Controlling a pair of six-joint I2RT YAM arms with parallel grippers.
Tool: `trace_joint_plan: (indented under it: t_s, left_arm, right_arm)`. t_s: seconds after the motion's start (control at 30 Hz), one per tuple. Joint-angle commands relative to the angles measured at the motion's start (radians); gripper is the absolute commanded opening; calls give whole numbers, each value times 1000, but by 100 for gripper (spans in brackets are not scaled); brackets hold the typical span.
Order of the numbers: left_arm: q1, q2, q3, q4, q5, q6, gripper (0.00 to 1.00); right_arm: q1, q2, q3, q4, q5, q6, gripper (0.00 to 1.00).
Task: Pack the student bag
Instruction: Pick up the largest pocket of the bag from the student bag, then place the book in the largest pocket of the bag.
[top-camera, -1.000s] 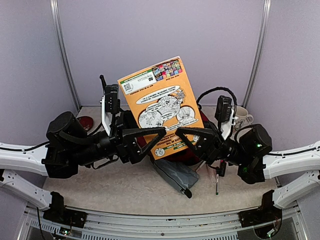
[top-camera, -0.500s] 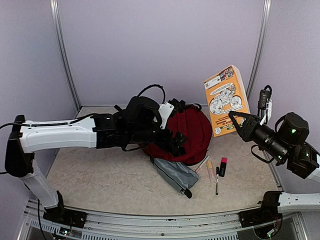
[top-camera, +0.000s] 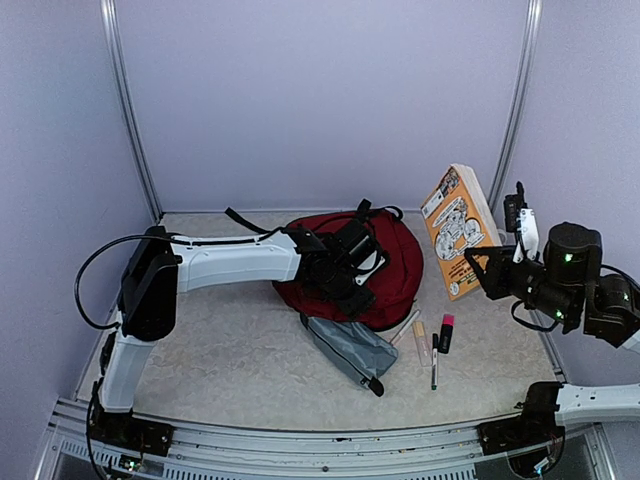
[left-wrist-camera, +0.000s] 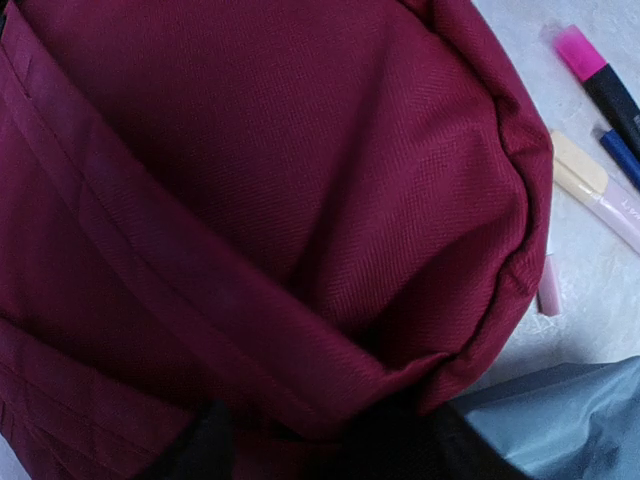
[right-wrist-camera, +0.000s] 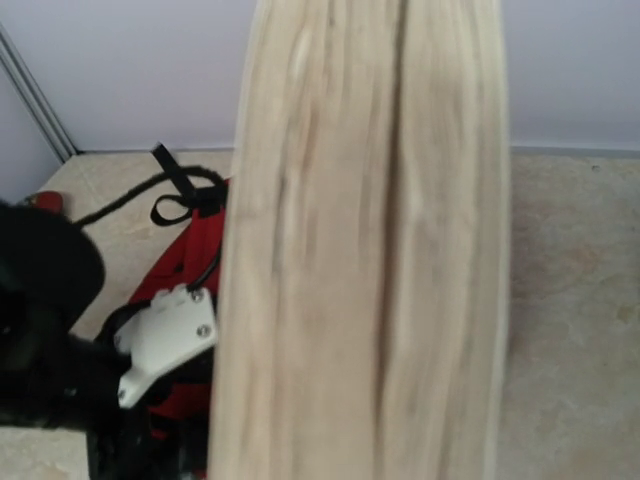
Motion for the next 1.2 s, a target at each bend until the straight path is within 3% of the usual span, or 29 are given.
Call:
trace_joint_plan:
  t_s: [0.0, 0.1, 0.43, 0.63, 0.8, 0.93, 1.17]
  left_arm:
    - [12, -13, 8, -62, -68, 28, 33]
    - [13, -42, -4, -44, -86, 36, 0]
    - [62, -240, 109, 76, -231, 57, 0]
    - [110, -277, 175, 84, -257, 82, 0]
    - [119, -272, 228, 95, -257, 93, 0]
    - [118, -261, 268, 86, -244, 87, 0]
    - [111, -296, 252, 96, -205, 58, 0]
  right_arm:
    - [-19, 34, 59, 22, -14, -45, 0]
    - [-50, 90, 94, -21, -61, -44, 0]
    - [-160, 176, 132, -42, -357, 26, 0]
    - [-160, 159, 67, 82, -719, 2, 0]
    - [-160, 225, 18, 89, -863, 23, 0]
    - [-163, 297, -59, 199, -918, 96, 0]
    - [-249, 551, -135, 570, -924, 320, 0]
